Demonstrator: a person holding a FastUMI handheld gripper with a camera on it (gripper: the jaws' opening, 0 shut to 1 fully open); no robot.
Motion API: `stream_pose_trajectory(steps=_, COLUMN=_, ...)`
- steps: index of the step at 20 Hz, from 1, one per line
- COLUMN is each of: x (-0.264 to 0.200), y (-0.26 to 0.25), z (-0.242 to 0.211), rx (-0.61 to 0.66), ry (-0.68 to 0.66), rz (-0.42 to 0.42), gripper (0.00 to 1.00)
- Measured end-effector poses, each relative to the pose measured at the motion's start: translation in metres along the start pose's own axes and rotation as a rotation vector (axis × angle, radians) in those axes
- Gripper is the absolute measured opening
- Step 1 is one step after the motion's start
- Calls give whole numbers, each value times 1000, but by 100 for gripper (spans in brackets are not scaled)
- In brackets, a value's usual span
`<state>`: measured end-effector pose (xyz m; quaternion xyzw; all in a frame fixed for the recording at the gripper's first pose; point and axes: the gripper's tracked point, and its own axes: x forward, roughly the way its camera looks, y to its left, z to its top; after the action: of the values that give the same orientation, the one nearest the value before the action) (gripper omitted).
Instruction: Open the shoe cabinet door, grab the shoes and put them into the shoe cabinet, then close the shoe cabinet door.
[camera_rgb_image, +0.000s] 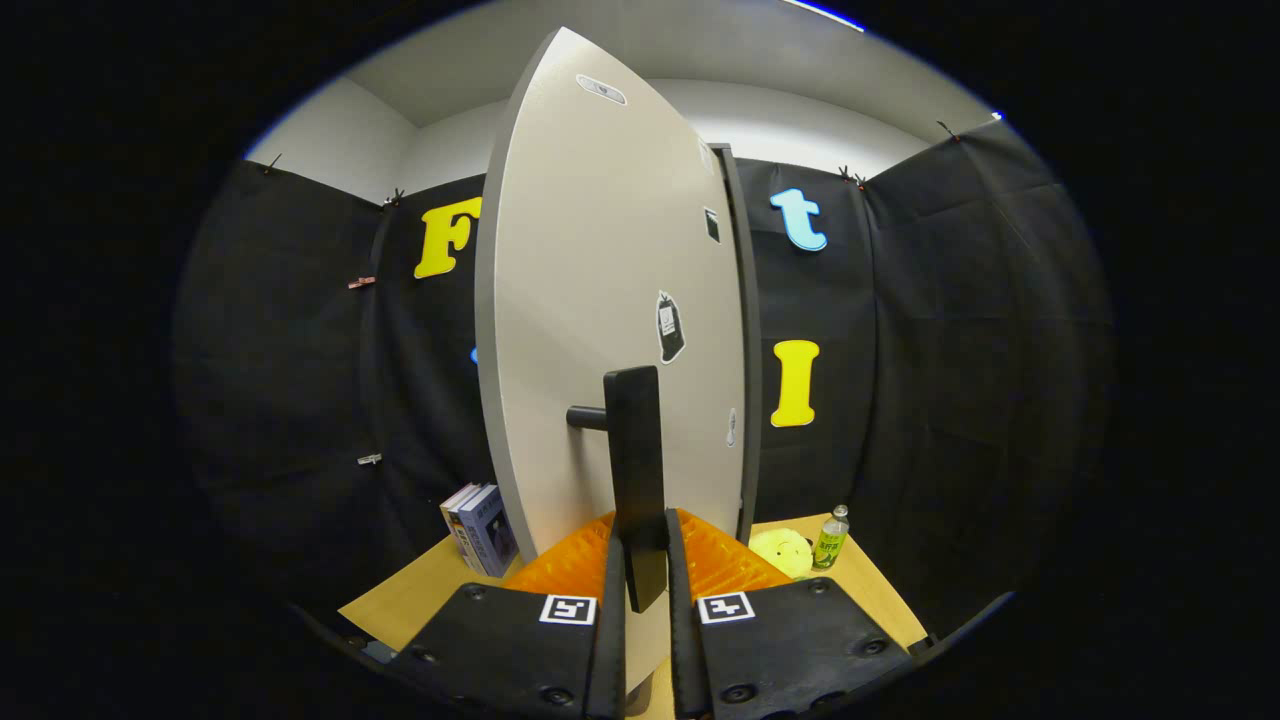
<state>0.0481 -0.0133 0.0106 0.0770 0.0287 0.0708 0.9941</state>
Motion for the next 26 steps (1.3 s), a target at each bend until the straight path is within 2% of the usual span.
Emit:
stream_pose_trajectory(steps=7, x=-10, y=-58, z=5, rx=-11, ry=4, rz=-45, gripper=22)
stream_pose_trajectory(steps=9, x=-14, y=-74, z=8, rx=-15, ry=-3, rz=-60, gripper=17)
stream_pose_trajectory(steps=13, x=-19, y=-103, z=10, rx=-1, ry=-12, rz=-90, gripper=17)
stream_pose_trajectory(steps=18, x=-34, y=-114, z=27, rx=52, ry=-40, rz=-26, gripper=17)
stream_pose_trajectory(steps=20, x=-41, y=-116, z=18, rx=41, ry=-21, rz=-29, gripper=22)
stream_pose_trajectory(steps=22, x=-55, y=-112, z=16, rx=29, ry=-9, rz=-46, gripper=21)
stream_pose_trajectory(steps=24, x=-67, y=-95, z=11, rx=46, ry=12, rz=-26, gripper=21)
stream_pose_trajectory(steps=25, x=-72, y=-90, z=7, rx=51, ry=28, rz=-12, gripper=25)
stream_pose_trajectory(steps=26, x=-76, y=-83, z=4, rx=55, ry=41, rz=2, gripper=34)
